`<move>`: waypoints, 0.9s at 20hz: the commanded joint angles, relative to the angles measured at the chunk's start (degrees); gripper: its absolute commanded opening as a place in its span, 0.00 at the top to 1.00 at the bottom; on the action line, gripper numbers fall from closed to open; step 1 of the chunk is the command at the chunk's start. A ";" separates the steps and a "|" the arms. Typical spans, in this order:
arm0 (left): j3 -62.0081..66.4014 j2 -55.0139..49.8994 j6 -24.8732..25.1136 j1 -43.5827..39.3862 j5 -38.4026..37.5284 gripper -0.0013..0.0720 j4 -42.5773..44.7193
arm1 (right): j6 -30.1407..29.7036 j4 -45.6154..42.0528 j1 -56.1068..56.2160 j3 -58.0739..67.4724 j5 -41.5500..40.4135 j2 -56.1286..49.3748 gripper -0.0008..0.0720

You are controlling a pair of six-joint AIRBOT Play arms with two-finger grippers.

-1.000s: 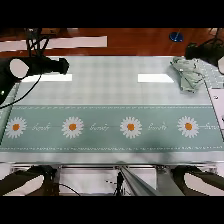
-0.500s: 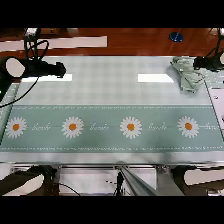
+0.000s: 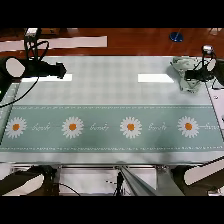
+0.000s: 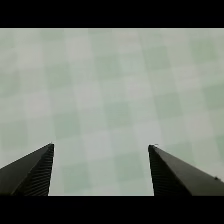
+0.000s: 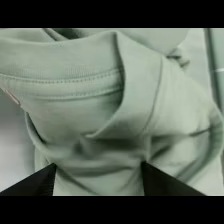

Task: Fold the shirts.

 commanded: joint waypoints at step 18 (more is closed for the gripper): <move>23.34 9.75 0.02 0.00 -0.35 0.01 -4.04 | -5.57 13.11 2.82 10.64 -3.45 33.79 0.96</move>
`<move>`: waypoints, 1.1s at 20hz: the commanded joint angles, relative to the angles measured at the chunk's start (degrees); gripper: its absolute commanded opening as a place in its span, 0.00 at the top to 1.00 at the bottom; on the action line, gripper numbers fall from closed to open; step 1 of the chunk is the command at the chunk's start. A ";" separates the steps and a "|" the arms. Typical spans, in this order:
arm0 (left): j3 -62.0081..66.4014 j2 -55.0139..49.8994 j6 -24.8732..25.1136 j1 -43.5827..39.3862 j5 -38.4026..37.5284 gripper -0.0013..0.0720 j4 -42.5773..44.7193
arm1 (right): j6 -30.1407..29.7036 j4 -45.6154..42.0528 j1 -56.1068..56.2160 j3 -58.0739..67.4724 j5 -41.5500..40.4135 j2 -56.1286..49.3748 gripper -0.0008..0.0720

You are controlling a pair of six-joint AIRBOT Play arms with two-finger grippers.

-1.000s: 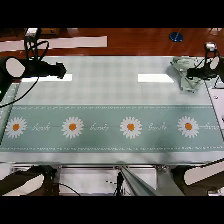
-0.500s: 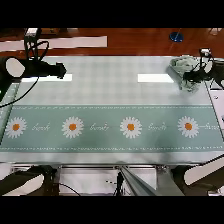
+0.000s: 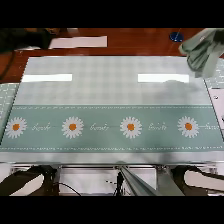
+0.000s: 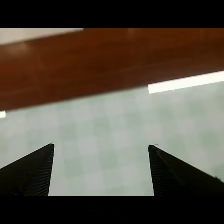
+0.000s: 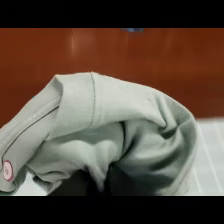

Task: Fold the shirts.

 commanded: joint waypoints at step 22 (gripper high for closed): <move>6.91 25.97 -5.75 0.04 -45.00 0.02 -7.93 | -2.38 25.86 52.89 -15.34 21.59 2.80 0.96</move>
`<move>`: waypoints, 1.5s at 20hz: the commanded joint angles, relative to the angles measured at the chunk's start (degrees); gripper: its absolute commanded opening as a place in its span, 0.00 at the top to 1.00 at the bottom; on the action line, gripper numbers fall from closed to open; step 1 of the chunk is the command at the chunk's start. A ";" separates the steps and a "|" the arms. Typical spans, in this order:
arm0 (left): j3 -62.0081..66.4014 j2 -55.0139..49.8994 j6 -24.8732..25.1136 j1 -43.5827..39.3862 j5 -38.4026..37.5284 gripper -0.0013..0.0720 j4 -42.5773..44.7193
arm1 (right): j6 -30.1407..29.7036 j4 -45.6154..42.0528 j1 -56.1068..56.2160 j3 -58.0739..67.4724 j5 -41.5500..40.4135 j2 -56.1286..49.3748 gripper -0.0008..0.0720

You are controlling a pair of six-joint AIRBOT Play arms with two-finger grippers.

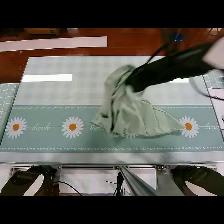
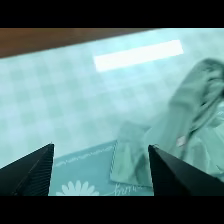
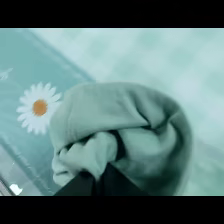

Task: Fold the shirts.

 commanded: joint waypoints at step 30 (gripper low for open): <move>-47.34 -19.41 12.02 0.07 19.87 0.01 -1.33 | -8.87 -10.67 -50.10 -9.73 7.65 4.94 0.31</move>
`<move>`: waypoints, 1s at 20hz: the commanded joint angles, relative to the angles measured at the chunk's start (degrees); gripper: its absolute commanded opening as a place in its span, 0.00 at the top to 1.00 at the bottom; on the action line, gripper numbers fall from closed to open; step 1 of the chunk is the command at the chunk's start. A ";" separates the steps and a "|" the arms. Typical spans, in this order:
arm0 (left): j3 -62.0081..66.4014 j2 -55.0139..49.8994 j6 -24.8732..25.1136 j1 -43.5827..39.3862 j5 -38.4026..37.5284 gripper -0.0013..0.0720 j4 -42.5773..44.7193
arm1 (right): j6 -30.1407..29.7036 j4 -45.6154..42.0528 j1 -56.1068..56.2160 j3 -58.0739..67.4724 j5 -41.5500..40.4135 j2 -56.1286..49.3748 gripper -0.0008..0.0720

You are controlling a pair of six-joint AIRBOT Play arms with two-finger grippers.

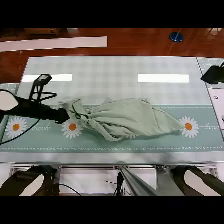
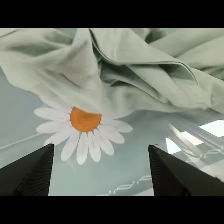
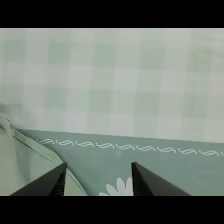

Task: Fold the shirts.

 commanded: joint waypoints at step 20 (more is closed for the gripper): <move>-0.13 -16.22 1.25 0.07 13.62 0.95 -0.61 | -9.46 12.59 -10.12 -26.43 1.20 -5.27 0.18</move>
